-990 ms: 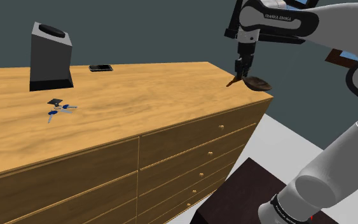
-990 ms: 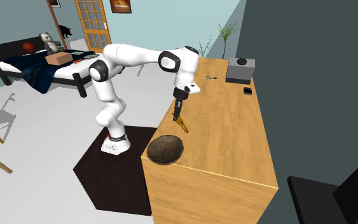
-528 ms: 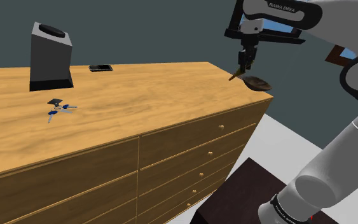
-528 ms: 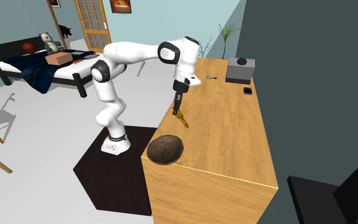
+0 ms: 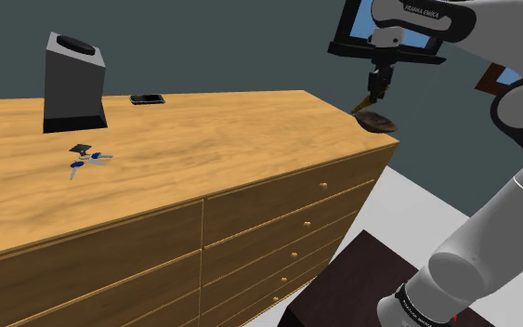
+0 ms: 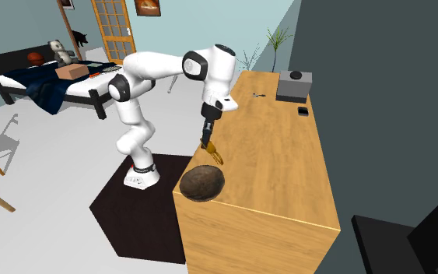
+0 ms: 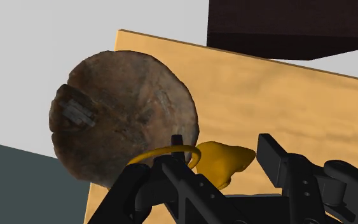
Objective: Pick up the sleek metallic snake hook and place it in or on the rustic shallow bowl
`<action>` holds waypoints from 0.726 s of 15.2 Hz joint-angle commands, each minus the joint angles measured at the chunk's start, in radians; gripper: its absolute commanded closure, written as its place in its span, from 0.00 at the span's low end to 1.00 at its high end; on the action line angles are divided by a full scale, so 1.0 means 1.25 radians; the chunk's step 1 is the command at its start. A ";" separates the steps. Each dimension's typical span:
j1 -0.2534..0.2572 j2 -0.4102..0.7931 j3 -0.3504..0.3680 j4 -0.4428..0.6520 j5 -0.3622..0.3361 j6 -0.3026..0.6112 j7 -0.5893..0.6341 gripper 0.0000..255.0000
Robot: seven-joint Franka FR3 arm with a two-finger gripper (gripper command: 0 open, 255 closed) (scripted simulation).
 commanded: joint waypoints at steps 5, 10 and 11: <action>-0.062 0.044 -0.060 0.061 -0.004 0.009 -0.126 1.00; -0.061 0.023 -0.059 -0.010 -0.007 0.058 -0.114 1.00; -0.061 0.018 -0.059 -0.027 -0.008 0.069 -0.111 1.00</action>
